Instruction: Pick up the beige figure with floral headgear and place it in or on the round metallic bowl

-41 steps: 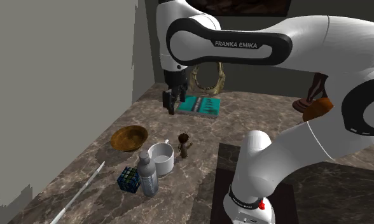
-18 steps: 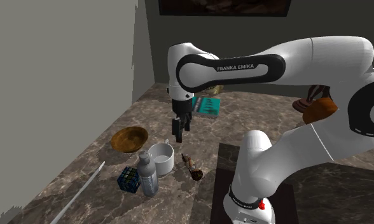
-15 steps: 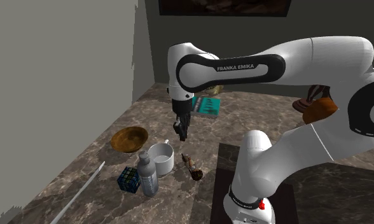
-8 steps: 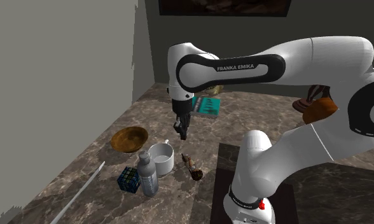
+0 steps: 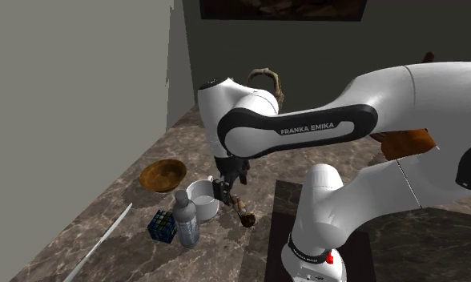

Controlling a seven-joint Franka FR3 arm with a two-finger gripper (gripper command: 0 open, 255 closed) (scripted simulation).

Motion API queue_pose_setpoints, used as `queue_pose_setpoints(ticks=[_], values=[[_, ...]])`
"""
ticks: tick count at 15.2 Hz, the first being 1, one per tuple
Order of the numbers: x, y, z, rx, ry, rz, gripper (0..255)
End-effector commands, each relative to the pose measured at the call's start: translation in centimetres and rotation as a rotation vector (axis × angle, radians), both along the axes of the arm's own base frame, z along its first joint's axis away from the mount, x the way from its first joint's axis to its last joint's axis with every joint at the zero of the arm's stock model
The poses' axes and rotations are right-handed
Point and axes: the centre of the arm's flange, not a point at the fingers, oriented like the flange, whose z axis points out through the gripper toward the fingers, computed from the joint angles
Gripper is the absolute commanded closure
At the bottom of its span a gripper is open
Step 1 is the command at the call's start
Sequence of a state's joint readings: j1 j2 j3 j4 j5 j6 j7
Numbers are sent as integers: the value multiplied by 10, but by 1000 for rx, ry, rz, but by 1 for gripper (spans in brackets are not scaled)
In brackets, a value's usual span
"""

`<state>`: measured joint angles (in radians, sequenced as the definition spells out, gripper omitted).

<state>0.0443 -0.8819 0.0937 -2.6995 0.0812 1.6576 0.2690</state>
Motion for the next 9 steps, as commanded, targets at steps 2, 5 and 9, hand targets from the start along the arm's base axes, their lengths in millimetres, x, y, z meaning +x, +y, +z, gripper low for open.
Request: queue_pose_setpoints(ticks=[2,5,9], values=[[-5,8,-14,-24,7,-28,0],[-7,7,-30,-24,7,-28,0],[-10,7,-43,-24,7,-28,0]])
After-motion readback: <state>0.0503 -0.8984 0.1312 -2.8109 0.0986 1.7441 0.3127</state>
